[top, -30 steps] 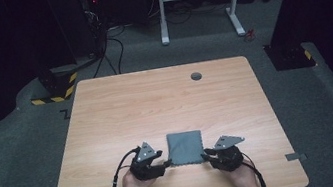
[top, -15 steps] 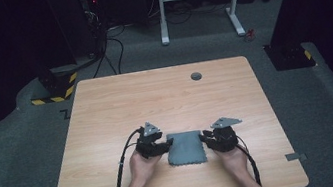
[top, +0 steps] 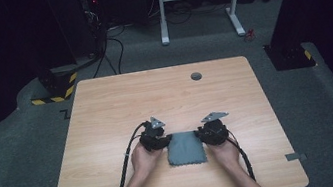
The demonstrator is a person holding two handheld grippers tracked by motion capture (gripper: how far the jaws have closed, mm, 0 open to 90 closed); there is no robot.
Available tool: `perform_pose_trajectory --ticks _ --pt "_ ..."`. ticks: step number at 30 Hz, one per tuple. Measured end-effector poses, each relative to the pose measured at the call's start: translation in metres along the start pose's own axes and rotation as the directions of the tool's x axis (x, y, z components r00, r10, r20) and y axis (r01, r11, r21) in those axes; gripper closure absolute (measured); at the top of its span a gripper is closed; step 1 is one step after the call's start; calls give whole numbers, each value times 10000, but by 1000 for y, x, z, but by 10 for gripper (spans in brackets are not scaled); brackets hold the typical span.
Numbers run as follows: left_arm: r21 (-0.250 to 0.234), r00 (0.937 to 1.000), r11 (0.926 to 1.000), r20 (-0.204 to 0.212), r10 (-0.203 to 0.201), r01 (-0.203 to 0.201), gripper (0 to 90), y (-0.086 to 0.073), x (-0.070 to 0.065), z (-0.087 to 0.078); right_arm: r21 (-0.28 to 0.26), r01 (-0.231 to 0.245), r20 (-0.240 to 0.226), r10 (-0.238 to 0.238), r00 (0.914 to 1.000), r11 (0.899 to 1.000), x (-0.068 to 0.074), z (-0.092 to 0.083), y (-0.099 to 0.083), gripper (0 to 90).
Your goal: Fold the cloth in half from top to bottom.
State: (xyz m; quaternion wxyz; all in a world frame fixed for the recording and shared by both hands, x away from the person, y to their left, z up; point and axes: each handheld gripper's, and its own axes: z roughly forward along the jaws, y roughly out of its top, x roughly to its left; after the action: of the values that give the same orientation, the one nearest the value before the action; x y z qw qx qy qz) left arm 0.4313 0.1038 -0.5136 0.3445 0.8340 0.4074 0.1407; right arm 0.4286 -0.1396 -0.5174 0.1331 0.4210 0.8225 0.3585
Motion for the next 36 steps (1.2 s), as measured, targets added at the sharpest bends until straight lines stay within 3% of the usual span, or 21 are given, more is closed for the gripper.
perform_pose_trajectory --ticks 2,5,6,10,16,21,22,25,26,27,28,31,32,36 --pt "14 9996 9998 162 209 -210 671 0 0 0 115 315 -38 -315 9995 9994 1 1 2 792" --pt "-19 9985 9998 512 198 -198 770 0 0 0 128 630 -175 -627 9979 9979 0 1 3 870" --pt "-28 9981 9998 579 197 -196 848 0 0 0 155 552 -256 -548 9982 9984 -1 1 3 884" --pt "20 9979 9994 538 357 -358 878 4 -1 1 163 761 -111 -759 9971 9970 1 0 4 889" --pt "-630 9991 9980 415 41 -15 881 10 5 -2 -9 859 189 -859 9961 9963 -2 0 13 891" --pt "-726 9997 9972 170 -158 170 881 10 11 9 81 892 443 -894 9950 9960 -6 7 22 890" --pt "-785 9991 9962 220 -367 383 880 10 12 12 96 884 478 -887 9949 9960 -7 9 23 890" --pt "-626 9994 9974 43 -357 359 868 14 16 17 160 801 562 -808 9951 9967 -11 14 26 880" --pt "-664 9994 9972 -21 -357 355 845 15 15 18 196 777 567 -787 9953 9968 -12 16 27 862" --pt "-709 9993 9968 60 -359 362 716 16 14 16 203 559 550 -569 9969 9982 -14 16 29 767" --pt "-723 9992 9966 133 -383 392 716 16 14 14 203 559 550 -569 9969 9982 -14 16 29 767" --pt "-969 10000 9953 36 48 -45 640 14 5 3 -269 378 592 -362 9976 9989 -11 8 31 761" --pt "-1093 9998 9939 126 149 -134 636 12 3 -1 -393 652 475 -633 9969 9971 -5 6 35 830" --pt "-1212 9963 9915 659 552 -469 650 5 -5 -7 -475 749 17 -749 9972 9961 3 12 39 898"
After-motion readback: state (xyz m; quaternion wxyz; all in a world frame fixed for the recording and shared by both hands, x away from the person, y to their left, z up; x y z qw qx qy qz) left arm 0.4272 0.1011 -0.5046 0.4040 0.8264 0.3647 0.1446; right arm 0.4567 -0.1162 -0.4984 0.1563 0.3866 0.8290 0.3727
